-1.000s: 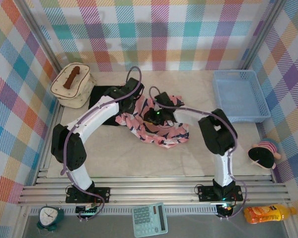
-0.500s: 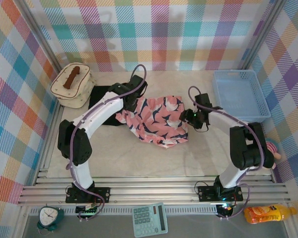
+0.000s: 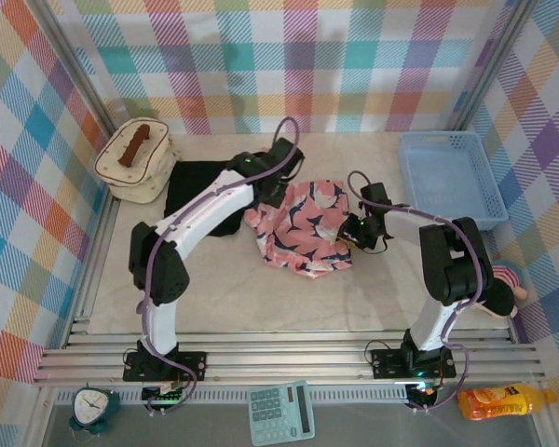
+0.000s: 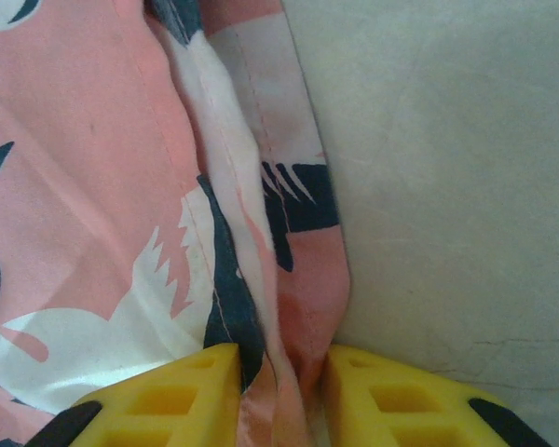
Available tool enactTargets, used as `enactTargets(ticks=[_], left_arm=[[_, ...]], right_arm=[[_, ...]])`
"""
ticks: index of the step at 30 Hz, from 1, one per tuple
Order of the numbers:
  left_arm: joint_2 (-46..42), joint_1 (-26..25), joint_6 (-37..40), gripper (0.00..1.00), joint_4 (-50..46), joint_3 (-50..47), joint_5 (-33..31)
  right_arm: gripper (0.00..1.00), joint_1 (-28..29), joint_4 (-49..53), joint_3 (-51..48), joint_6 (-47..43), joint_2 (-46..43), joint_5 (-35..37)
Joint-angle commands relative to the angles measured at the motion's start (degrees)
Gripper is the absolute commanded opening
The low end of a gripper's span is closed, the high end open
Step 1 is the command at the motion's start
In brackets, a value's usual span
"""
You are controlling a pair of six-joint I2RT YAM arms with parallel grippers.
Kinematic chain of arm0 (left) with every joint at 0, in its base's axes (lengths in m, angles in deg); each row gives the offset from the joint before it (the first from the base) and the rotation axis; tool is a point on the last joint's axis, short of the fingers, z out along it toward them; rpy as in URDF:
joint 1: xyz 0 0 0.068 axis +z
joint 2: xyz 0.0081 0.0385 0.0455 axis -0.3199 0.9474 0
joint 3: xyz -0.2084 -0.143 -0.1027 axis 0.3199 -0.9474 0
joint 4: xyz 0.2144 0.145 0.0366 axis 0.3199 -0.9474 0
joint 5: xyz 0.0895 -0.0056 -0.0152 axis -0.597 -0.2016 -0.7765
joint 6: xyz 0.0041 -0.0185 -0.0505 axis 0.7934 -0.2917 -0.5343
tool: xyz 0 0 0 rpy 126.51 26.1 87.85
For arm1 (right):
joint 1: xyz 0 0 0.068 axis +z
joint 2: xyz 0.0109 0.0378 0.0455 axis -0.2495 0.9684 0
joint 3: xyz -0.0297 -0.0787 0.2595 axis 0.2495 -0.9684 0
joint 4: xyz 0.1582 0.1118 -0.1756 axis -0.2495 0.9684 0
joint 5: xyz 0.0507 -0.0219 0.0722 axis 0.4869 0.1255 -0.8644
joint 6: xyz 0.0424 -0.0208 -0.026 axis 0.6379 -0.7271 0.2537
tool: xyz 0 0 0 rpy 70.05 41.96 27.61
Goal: Fold and stack the mixed laundry pile
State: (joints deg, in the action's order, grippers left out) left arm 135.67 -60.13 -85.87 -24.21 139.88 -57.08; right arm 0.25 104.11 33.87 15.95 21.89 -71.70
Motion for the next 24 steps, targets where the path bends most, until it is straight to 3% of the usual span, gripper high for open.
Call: enactTargets(ticks=[1, 4, 5, 6, 8, 9, 13, 19, 21, 24], left_arm=[[6.93, -4.13, -4.98, 0.00, -3.76, 8.17, 2.14], [13.00, -7.31, -8.53, 0.00, -5.00, 16.83, 7.81], [14.76, -8.39, -9.60, 0.05, -4.87, 19.41, 9.89], [16.09, -9.06, -10.91, 0.23, -5.08, 21.75, 11.18], [18.10, -9.68, -14.26, 0.84, -5.28, 25.77, 13.71], [18.11, -9.68, -15.31, 0.99, -5.08, 26.31, 14.45], [12.13, -9.42, -15.67, 1.00, -2.41, 24.12, 13.40], [-5.06, -3.82, -16.86, 1.00, 9.97, 1.72, 15.33], [-8.55, -1.42, -17.59, 1.00, 12.66, -6.76, 15.88], [-13.70, 1.70, -19.59, 0.85, 17.96, -19.30, 19.57]], right_arm=[[0.29, 1.54, -3.34, -2.29, 0.99, 2.99, -3.50], [0.29, 1.49, -3.51, -2.51, 0.88, 3.09, -3.46], [0.29, 1.55, -3.51, -2.51, 0.91, 3.16, -3.29], [0.29, 1.54, -3.45, -2.59, 0.92, 3.10, -3.16], [0.31, 1.55, -2.88, -2.60, 0.79, 2.64, -2.68], [0.33, 1.49, -2.48, -2.68, 0.75, 2.31, -2.17], [0.43, 0.39, -0.19, -2.90, -0.68, -0.30, -0.53], [0.57, -3.10, 6.58, -1.64, -4.82, -6.29, 2.52], [0.63, -3.70, 11.72, 0.17, -7.42, -9.44, 6.77], [0.65, -3.80, 18.86, 4.06, -11.46, -13.73, 14.29]])
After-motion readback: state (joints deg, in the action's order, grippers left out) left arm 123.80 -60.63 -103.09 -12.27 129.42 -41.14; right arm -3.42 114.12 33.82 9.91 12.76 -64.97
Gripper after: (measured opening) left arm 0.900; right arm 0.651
